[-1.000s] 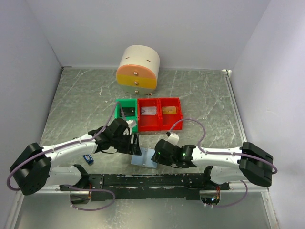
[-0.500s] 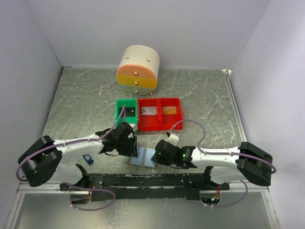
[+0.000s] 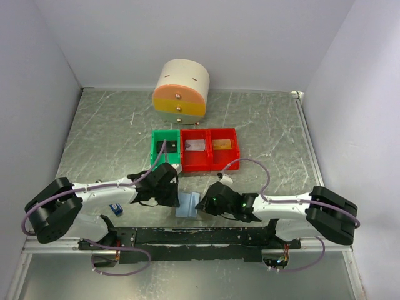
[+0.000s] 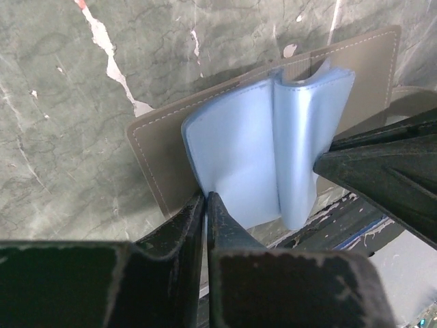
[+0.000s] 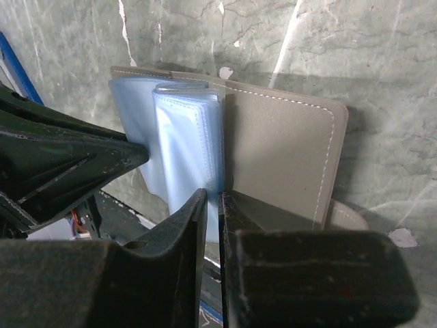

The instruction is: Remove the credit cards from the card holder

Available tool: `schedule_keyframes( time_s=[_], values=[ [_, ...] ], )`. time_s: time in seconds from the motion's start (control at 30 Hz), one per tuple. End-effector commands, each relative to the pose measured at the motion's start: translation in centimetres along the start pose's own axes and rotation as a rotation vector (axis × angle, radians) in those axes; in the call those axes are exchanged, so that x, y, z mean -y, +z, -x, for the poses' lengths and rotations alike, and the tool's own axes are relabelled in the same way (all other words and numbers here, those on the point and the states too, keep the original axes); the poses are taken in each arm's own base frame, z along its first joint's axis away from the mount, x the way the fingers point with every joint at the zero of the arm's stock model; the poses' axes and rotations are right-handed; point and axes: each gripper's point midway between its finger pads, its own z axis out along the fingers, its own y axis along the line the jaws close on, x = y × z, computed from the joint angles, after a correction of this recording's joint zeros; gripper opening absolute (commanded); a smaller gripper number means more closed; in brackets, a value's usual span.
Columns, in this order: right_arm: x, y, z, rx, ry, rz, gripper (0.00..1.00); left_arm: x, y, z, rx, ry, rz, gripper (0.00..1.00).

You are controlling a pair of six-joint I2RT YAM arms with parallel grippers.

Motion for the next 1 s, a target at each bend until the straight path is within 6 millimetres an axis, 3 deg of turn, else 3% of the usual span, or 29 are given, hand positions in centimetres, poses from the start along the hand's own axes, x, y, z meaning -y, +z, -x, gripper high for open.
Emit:
schedule_keyframes(
  time_s=[0.0,0.13,0.4,0.8,0.97],
  values=[
    [-0.8,0.4,0.3,-0.001,-0.004,0.015,0.11,0.7,0.3,0.2,0.013,0.006,-0.010,0.12],
    [0.2,0.9,-0.1,-0.026,-0.029,-0.059,0.11,1.5,-0.1,1.1,0.039,0.013,-0.007,0.07],
    [1.3,1.5,-0.2,-0.040,-0.054,-0.145,0.10,4.0,-0.6,2.2,0.072,0.042,-0.014,0.07],
    [1.1,1.3,-0.3,-0.034,-0.034,-0.112,0.10,3.8,1.9,0.0,-0.002,0.079,0.062,0.07],
    [1.1,0.5,0.8,0.010,-0.049,-0.134,0.12,2.5,0.6,1.0,0.053,0.052,0.159,0.07]
  ],
)
